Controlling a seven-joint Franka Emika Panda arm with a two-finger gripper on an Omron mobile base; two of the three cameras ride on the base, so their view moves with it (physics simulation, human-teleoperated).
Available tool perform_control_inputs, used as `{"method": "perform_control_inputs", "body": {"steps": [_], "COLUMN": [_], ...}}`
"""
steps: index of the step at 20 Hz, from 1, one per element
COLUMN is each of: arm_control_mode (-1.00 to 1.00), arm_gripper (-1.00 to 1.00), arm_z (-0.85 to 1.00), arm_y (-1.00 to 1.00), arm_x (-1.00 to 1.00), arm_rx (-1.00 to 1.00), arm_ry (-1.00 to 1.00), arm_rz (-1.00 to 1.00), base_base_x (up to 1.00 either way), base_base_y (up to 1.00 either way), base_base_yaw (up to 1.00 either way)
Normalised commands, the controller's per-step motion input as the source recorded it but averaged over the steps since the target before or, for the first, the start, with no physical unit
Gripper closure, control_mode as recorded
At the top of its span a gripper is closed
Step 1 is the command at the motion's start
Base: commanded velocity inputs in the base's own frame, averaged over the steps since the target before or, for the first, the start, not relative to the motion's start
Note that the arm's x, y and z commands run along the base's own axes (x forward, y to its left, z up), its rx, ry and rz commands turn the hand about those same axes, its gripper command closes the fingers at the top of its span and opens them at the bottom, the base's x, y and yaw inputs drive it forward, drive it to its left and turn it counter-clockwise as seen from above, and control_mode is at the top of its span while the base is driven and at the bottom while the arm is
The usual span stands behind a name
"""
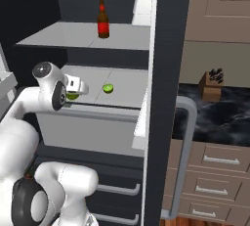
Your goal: Place the beer on the top shelf of the fridge to keep it out of children's reach, and place the kiwi and lime on lower shelves for easy access.
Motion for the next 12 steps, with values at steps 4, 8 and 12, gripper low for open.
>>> {"method": "perform_control_inputs", "body": {"steps": [4,8,12], "arm_control_mode": [-1.00,-1.00,-1.00], "arm_gripper": [1.00,1.00,1.00], "arm_z": [-0.16,-0.16,-0.19], "arm_y": [0.13,0.03,0.00], "arm_x": [0.44,0.46,0.46], "arm_rx": [0.00,0.00,0.00], "arm_ry": [0.00,0.00,0.00], "arm_rz": [0.00,0.00,0.00], "base_base_x": [0.00,0.00,0.00], "base_base_y": [0.00,0.00,0.00], "base_base_yaw": [0.00,0.00,0.00]}}
